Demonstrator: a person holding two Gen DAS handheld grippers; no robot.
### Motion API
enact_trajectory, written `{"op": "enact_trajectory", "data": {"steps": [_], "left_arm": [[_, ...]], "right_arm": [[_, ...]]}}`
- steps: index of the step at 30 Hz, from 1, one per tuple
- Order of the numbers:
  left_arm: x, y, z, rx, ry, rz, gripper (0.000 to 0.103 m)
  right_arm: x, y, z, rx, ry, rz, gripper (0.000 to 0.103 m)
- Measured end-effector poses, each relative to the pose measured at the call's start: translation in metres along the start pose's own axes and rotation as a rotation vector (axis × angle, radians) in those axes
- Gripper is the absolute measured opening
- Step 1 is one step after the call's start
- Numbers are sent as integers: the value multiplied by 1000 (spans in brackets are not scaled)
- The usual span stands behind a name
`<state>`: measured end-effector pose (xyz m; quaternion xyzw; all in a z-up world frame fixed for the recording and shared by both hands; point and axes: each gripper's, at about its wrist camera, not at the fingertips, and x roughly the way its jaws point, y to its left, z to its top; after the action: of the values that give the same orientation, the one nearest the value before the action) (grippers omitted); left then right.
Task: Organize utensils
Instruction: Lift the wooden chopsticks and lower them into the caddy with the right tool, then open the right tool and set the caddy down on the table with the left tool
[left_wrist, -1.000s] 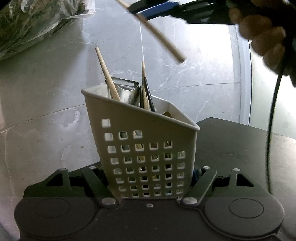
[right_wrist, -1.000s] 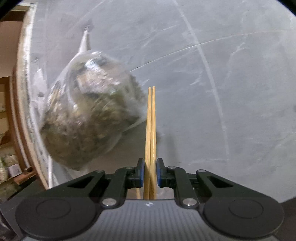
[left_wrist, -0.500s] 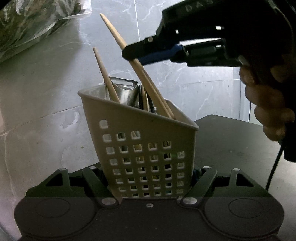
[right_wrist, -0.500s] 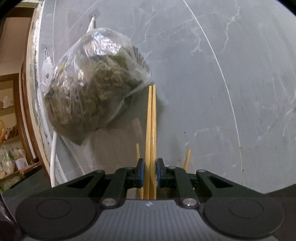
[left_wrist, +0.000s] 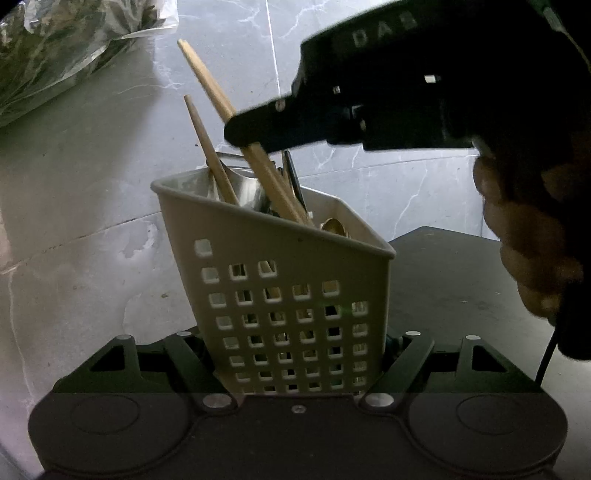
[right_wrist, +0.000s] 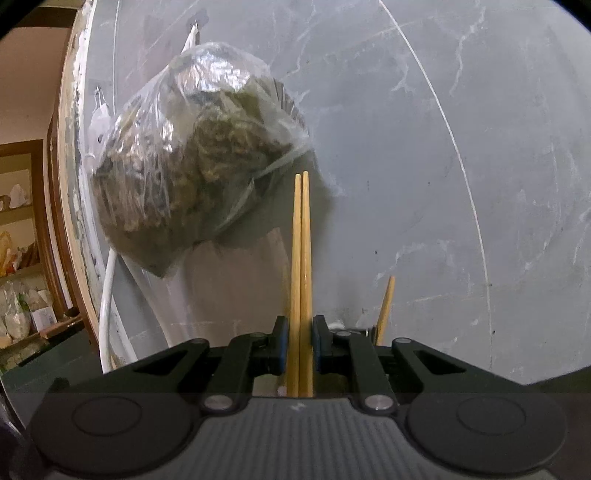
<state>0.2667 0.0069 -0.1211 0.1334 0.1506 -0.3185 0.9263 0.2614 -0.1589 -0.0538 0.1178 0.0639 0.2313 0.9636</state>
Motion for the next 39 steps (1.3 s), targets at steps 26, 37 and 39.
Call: {"op": "enact_trajectory", "data": {"steps": [26,37,39], "left_arm": [[-2,-1,1,-11,2,14,79],[-22,-15,-8,-24,-22,35,95],[-29,-17,-10,-38,-23,46,97]], "right_arm": [[-36,23,15,-68,67,-142,103],[-71,17,8,-35,76,-314,103],[-80,15,6,-18,76,-349,103]]}}
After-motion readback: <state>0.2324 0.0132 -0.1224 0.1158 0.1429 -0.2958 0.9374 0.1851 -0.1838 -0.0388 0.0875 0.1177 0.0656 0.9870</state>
